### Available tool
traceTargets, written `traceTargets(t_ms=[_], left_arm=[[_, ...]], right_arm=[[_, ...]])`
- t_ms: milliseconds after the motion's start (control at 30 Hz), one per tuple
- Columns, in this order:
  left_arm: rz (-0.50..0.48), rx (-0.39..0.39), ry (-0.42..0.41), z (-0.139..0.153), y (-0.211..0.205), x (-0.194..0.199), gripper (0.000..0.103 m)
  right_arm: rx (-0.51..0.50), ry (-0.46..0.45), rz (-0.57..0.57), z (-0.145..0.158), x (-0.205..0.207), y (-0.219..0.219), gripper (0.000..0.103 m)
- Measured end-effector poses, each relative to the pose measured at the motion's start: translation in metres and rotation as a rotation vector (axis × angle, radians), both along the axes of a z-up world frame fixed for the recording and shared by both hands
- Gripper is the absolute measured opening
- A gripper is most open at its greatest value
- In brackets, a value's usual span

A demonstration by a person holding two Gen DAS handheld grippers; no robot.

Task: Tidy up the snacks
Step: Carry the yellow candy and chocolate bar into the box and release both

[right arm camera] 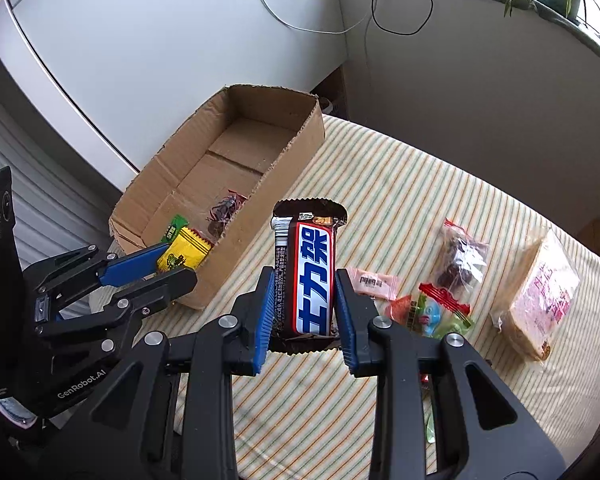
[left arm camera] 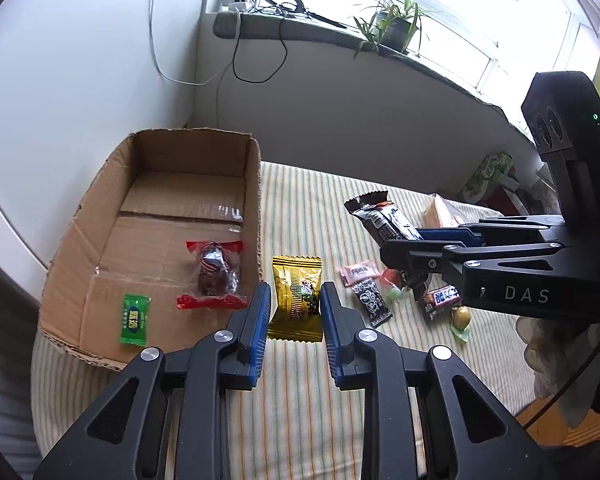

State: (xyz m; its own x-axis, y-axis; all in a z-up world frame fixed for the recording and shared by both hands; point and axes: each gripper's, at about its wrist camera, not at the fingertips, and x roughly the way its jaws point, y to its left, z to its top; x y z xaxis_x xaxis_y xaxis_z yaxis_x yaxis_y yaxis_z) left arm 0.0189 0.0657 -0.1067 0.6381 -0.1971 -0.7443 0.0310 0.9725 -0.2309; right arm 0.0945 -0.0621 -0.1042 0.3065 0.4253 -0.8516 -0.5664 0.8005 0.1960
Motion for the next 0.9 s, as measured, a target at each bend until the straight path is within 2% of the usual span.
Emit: traceTargets(t_ms=[467,900], left_arm=[[0.103,0.008,-0.002,0.002,0.044,0.014,0.024],[0.179,0.013,0.027,-0.008,0.077,0.031,0.024]], right_arm=[[-0.017,-0.021,0.062,0.003,0.025,0.045,0.03],[-0.053,-0.019,0.111,-0.011,0.055,0.093,0.03]])
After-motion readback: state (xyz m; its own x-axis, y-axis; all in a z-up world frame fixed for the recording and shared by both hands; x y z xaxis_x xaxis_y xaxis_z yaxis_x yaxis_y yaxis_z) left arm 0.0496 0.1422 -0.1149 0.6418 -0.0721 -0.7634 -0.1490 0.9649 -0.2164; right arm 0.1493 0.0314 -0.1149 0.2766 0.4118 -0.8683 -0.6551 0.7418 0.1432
